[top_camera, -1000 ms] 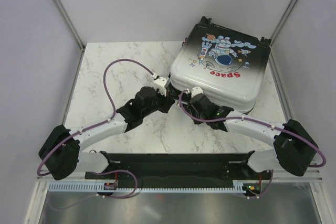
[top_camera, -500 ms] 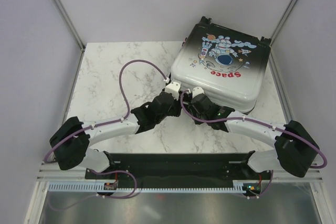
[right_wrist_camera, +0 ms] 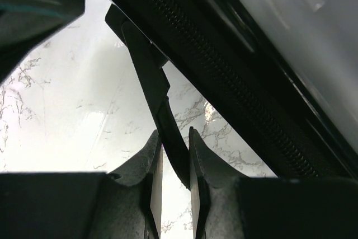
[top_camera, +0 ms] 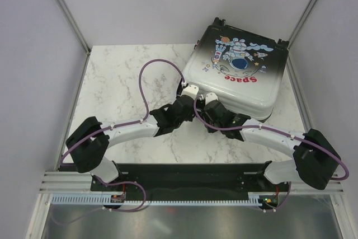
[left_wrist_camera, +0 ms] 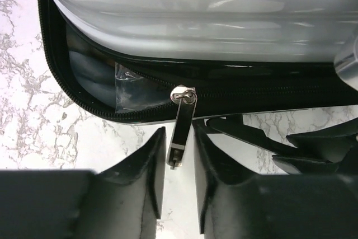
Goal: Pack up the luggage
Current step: Zip the luggage at the center of the board.
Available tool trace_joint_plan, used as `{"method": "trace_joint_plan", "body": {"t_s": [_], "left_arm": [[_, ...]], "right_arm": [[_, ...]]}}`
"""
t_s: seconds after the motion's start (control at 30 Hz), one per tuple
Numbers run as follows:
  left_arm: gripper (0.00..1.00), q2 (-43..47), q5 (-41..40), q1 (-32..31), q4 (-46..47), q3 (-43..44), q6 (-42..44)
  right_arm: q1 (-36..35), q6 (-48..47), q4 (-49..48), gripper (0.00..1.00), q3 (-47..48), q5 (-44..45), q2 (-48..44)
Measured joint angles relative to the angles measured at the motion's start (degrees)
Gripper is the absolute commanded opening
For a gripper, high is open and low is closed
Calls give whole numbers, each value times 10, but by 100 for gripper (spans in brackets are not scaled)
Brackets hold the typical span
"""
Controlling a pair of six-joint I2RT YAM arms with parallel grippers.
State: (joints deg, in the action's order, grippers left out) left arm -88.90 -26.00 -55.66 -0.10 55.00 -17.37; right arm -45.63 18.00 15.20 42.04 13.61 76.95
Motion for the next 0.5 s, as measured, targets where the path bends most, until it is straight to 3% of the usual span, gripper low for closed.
{"method": "trace_joint_plan", "body": {"t_s": [0.13,0.5], "left_arm": [[3,-6,9,-1,-10,7,-8],[2,13,24,5,-24,8,-41]], "right_arm": [[0,0,0,0,0,0,0],[0,0,0,0,0,0,1]]}}
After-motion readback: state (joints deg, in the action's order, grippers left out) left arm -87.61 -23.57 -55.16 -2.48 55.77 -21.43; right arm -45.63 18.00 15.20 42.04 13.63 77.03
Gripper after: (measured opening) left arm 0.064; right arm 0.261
